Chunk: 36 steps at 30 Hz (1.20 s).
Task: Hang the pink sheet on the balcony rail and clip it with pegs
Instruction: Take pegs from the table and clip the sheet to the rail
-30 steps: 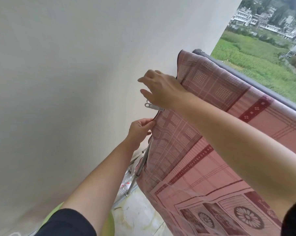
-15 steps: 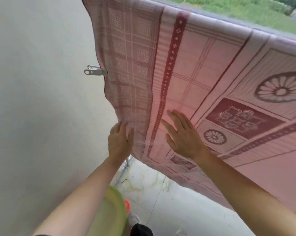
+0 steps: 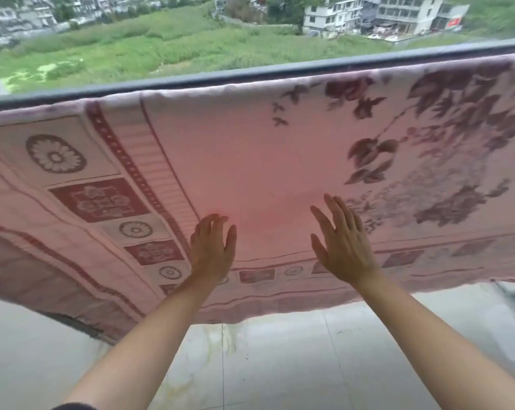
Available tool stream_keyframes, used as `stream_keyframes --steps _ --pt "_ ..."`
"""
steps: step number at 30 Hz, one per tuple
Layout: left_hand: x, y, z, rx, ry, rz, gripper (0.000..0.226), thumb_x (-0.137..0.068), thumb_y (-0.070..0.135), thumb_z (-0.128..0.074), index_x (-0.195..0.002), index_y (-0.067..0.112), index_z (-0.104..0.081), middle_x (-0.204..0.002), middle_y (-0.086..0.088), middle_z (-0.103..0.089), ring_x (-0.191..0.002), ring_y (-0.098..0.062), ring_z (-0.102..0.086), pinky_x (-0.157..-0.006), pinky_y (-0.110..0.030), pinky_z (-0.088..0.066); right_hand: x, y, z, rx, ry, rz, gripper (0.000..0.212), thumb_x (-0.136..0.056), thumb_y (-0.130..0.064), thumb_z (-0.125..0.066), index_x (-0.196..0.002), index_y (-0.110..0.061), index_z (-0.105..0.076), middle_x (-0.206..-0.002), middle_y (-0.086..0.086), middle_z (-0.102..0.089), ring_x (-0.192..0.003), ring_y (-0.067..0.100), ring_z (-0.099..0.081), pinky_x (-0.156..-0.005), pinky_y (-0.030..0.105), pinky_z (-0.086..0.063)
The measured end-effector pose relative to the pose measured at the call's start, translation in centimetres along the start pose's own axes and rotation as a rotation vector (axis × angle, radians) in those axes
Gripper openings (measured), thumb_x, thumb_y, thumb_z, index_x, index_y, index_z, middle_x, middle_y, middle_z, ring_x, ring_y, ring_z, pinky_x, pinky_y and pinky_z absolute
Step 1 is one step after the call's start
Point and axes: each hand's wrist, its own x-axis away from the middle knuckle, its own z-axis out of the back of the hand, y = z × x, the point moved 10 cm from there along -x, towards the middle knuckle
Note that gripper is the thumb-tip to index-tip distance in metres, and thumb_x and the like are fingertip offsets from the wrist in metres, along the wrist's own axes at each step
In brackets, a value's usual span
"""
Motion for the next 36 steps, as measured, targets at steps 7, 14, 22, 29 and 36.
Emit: stream_keyframes --steps 7,14,22,29,36 --pt "1.3 28.9 -13.0 0.056 -0.164 -0.369 0.047 -0.097 0.043 -0.038 -0.133 0.016 -0.054 -0.141 -0.006 -0.048 -0.133 -0.026 -0.041 -0.110 -0.044 -0.032 14.0 27.5 8.2 0.070 -0.081 -0.541 0.061 -0.096 -0.035 -0.054 -0.150 -0.013 -0.037 -0.160 0.020 -0.025 -0.147 0.039 -0.024 -0.116 0.054 -0.023" --pt "1.6 50.5 -24.5 0.152 -0.280 -0.647 0.045 -0.097 0.040 -0.041 -0.130 0.013 -0.056 -0.137 -0.005 -0.049 -0.129 -0.025 -0.042 -0.111 -0.043 -0.031 24.3 44.1 11.3 0.096 -0.013 -0.828 0.062 -0.092 -0.028 -0.062 -0.147 -0.010 -0.040 -0.153 0.020 -0.035 -0.137 0.041 -0.036 -0.112 0.051 -0.030" --pt "1.1 75.5 -39.0 0.331 -0.413 -0.920 0.038 -0.093 0.034 -0.047 -0.121 0.013 -0.062 -0.131 -0.009 -0.056 -0.123 -0.029 -0.048 -0.104 -0.045 -0.034 34.6 63.0 15.4 0.234 -0.082 -1.127 0.061 -0.093 -0.034 -0.058 -0.147 -0.012 -0.042 -0.154 0.019 -0.034 -0.139 0.038 -0.035 -0.113 0.050 -0.029" --pt "5.5 96.3 -48.2 0.396 -0.558 -1.149 0.032 -0.095 0.031 -0.053 -0.122 0.015 -0.060 -0.137 -0.005 -0.051 -0.126 -0.029 -0.045 -0.104 -0.048 -0.035 46.3 75.1 23.5 0.416 -0.060 -1.445 0.062 -0.093 -0.039 -0.057 -0.147 -0.012 -0.041 -0.153 0.020 -0.034 -0.136 0.038 -0.038 -0.112 0.050 -0.030" --pt "12.3 110.8 -57.1 0.417 -0.635 -1.312 0.034 -0.093 0.033 -0.057 -0.120 0.013 -0.063 -0.134 -0.013 -0.056 -0.121 -0.034 -0.053 -0.099 -0.046 -0.039 57.9 84.7 26.9 0.448 -0.042 -1.631 0.063 -0.093 -0.041 -0.053 -0.148 -0.013 -0.038 -0.155 0.019 -0.031 -0.141 0.036 -0.033 -0.114 0.050 -0.031"
